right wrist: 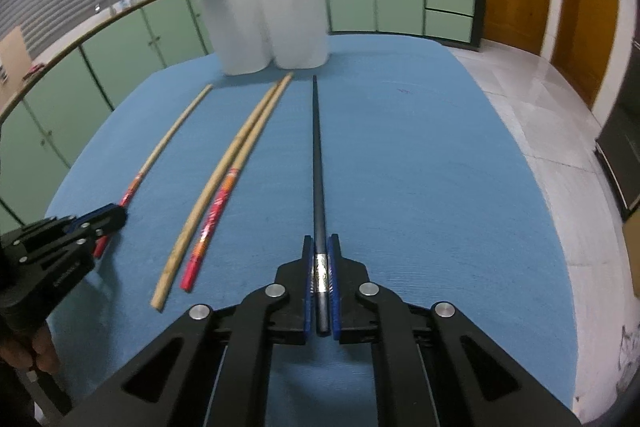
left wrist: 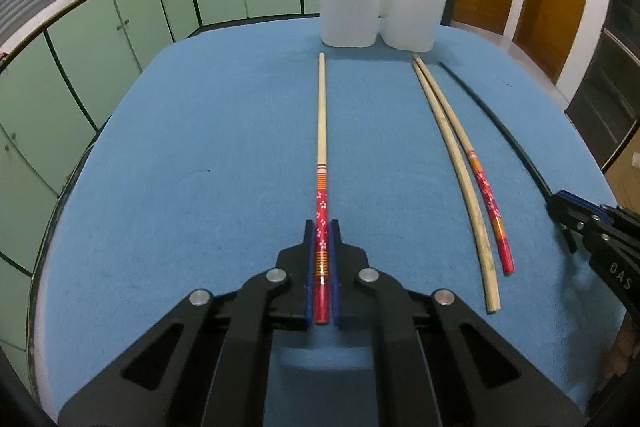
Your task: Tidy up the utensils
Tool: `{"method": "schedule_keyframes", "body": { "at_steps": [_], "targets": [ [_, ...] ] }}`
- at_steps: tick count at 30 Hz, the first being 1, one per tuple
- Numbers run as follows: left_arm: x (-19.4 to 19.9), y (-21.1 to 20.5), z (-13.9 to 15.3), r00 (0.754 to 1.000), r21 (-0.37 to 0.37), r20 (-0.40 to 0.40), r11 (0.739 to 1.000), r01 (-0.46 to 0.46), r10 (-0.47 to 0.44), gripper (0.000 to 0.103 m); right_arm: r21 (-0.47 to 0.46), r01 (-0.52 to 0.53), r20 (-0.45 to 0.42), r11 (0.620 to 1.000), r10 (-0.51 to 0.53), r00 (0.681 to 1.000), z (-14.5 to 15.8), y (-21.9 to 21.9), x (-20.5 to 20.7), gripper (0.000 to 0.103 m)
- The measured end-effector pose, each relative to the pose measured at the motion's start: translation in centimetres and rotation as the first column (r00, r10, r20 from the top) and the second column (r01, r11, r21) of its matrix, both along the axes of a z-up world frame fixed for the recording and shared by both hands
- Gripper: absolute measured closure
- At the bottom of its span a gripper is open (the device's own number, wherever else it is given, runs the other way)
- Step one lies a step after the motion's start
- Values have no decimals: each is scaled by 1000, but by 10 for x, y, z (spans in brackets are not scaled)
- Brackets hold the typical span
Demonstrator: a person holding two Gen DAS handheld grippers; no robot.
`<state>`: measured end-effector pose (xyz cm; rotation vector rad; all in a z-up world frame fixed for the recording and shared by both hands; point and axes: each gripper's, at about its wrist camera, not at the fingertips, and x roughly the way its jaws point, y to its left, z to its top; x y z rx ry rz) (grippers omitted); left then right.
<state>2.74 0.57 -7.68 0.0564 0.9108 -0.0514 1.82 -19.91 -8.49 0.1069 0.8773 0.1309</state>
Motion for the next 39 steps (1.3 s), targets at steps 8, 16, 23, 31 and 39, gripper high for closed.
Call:
{"method": "schedule_keyframes", "body": {
  "at_steps": [8, 16, 23, 31, 39],
  "targets": [
    [15, 1, 0, 1000, 5, -1, 1000, -10, 10, 98, 15, 38, -3, 999, -38, 999, 0, -4, 14, 96],
    [19, 4, 0, 1000, -18, -3, 1000, 0, 0, 88, 82, 12, 8, 997, -13, 1000, 0, -10, 17, 90],
    [-1, 9, 1, 999, -46, 14, 998, 34, -33, 66, 50, -31, 42, 998, 29, 999, 3, -12, -13, 87],
    [-11, 13, 0, 999, -61, 22, 998, 26, -25, 65, 70, -52, 33, 996, 50, 998, 0, -14, -22, 86],
    [-13, 16, 0, 999, -79, 24, 996, 37, -35, 65, 51, -85, 31, 995, 83, 996, 0, -11, -28, 84]
  ]
}}
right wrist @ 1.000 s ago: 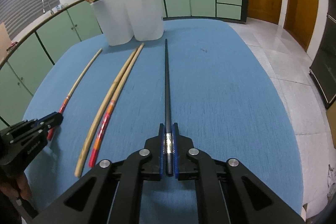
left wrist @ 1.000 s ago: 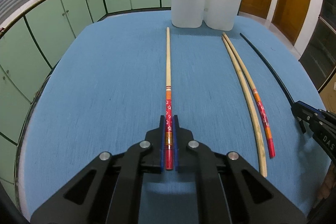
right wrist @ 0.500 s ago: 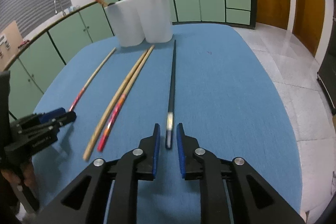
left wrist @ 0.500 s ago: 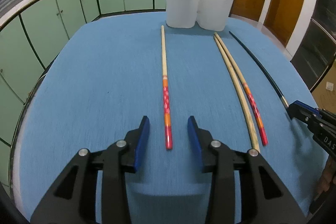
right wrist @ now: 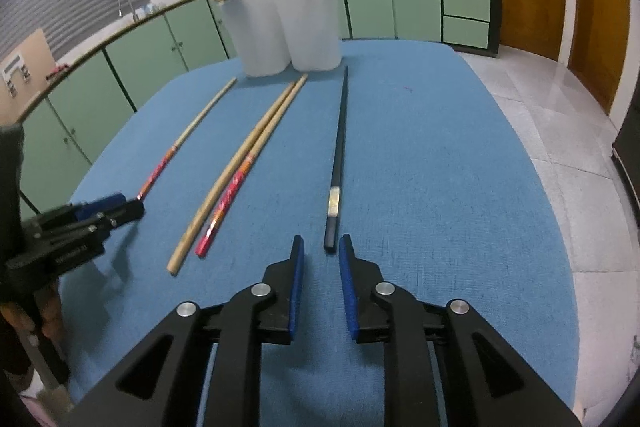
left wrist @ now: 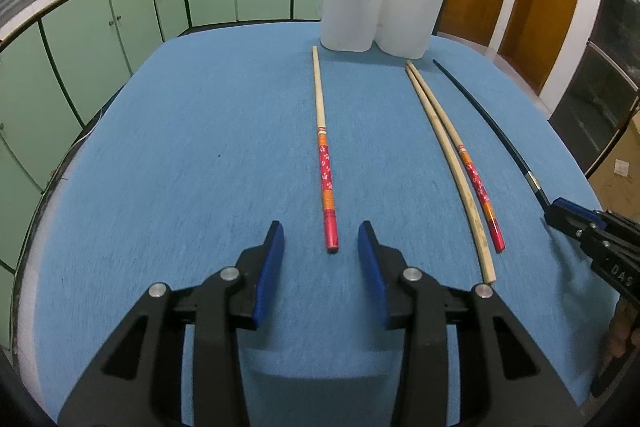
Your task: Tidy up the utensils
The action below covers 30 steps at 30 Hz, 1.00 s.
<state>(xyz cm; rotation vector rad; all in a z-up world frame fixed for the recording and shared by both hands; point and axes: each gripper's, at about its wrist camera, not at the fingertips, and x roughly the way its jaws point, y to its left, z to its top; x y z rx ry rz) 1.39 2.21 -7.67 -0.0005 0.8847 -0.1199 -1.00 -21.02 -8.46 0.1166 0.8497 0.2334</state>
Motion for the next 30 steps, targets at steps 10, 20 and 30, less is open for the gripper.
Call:
{"method": "schedule_keyframes", "body": {
  "at_steps": [10, 20, 30],
  "targets": [
    [-2, 3, 0, 1000, 7, 0, 1000, -2, 2, 65, -14, -1, -3, 1000, 1, 1000, 0, 2, -2, 85],
    [-3, 5, 0, 1000, -4, 1, 1000, -2, 2, 67, -53, 16, -5, 998, -17, 1000, 0, 8, 6, 86],
    [-6, 1, -1, 1000, 2, -6, 1000, 17, -17, 68, -32, 24, -9, 999, -24, 1000, -2, 3, 7, 88]
  ]
}}
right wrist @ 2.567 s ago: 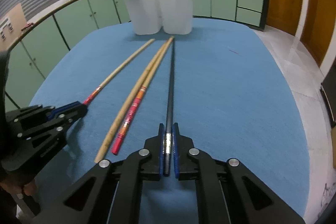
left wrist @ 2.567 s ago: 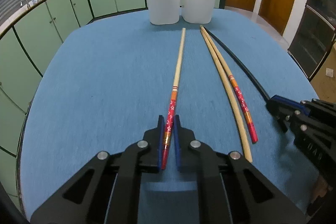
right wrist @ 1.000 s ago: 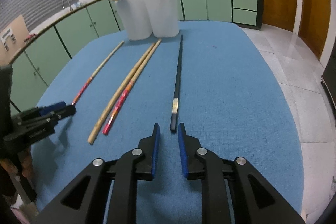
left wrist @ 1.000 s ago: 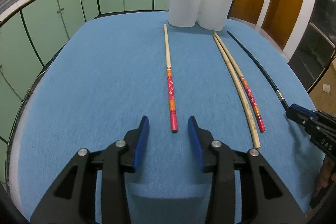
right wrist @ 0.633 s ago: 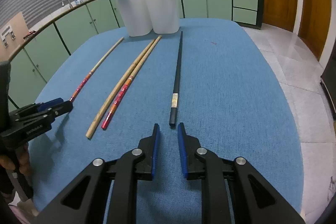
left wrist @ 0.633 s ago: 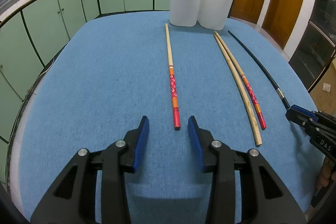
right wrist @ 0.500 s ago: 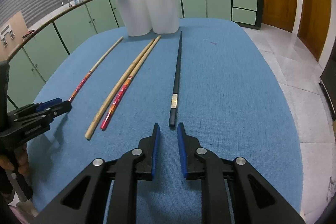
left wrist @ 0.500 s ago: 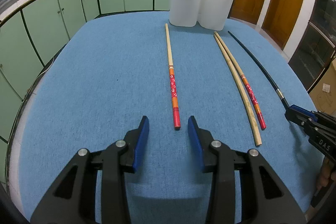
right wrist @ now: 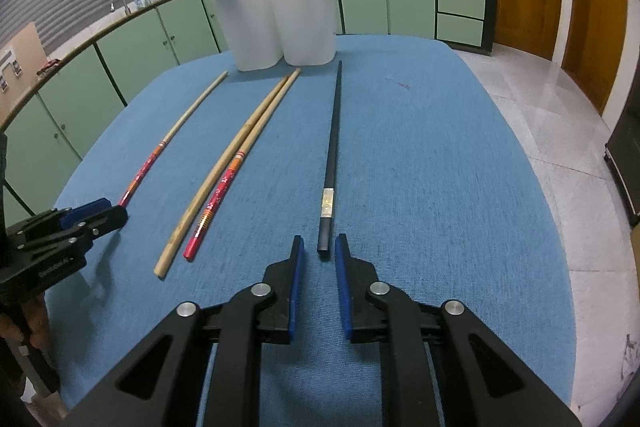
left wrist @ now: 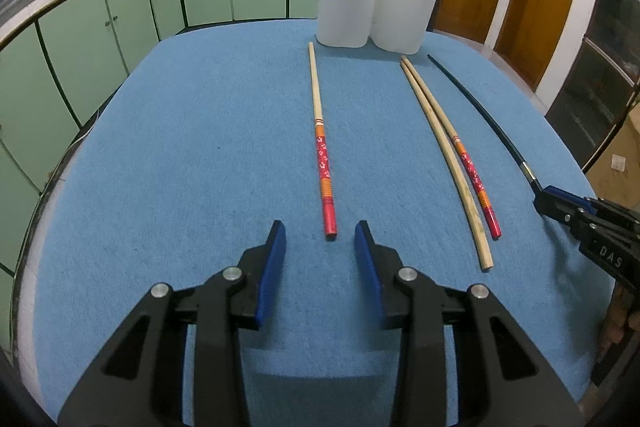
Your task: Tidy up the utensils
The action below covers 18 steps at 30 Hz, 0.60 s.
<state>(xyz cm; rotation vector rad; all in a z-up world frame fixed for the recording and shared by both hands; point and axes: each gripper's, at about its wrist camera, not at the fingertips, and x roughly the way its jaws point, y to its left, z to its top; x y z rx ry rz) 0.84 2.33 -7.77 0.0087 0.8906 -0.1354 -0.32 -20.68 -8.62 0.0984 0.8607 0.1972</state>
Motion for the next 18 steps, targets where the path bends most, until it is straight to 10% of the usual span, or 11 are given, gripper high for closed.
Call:
{"method": "schedule_keyframes", "body": {
  "at_steps": [18],
  "targets": [
    [5, -9, 0, 1000, 11, -1, 1000, 24, -24, 98, 5, 14, -4, 1000, -14, 1000, 0, -1, 4, 96]
  ]
}}
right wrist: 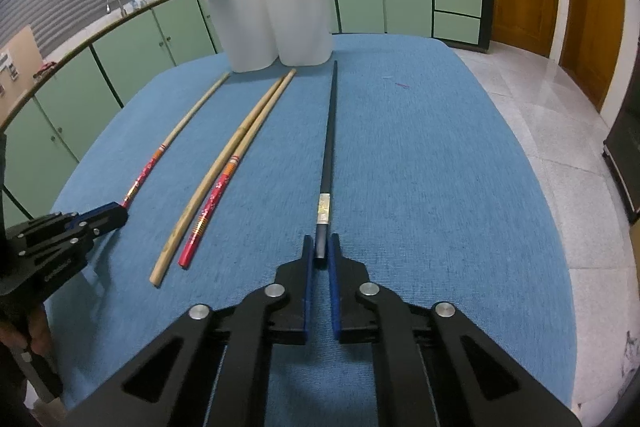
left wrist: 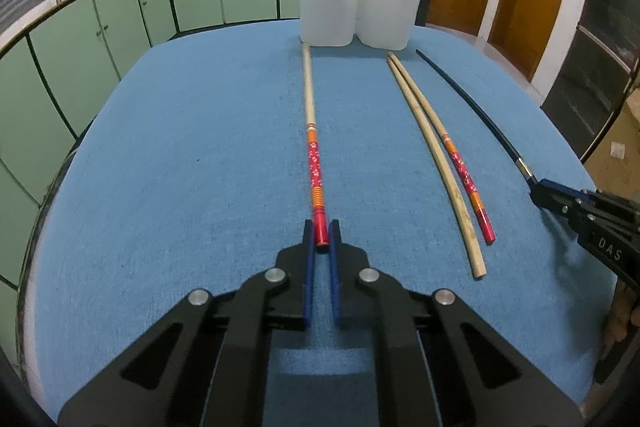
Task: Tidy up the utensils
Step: 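Lift both chopsticks and lower them into the white utensil holder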
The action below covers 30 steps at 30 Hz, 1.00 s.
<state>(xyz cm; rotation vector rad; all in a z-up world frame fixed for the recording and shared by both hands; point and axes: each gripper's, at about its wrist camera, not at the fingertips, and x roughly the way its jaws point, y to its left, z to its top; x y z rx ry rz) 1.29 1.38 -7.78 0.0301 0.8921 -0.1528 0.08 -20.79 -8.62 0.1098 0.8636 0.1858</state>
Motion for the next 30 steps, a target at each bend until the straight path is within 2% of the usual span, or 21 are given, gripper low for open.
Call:
{"method": "schedule_keyframes", "body": {
  "at_steps": [6, 14, 19, 25, 30],
  "targets": [
    [-2, 0, 22, 999, -11, 44, 1000, -13, 14, 98, -42, 3, 78, 999, 1, 997, 21, -1, -7, 96],
    [-13, -1, 81, 983, -10, 185, 1000, -10, 12, 98, -71, 8, 214, 997, 7, 977, 83, -13, -16, 97],
    [-14, -3, 124, 959, -37, 284, 999, -1, 11, 98, -100, -4, 289, 995, 33, 957, 120, -17, -14, 97],
    [-2, -4, 166, 928, -94, 371, 995, 24, 13, 98, -37, -36, 353, 999, 47, 934, 165, -29, 2, 97],
    [10, -12, 196, 902, -108, 433, 993, 52, 0, 98, -12, -72, 389, 997, 71, 919, 200, -32, 21, 97]
  ]
}}
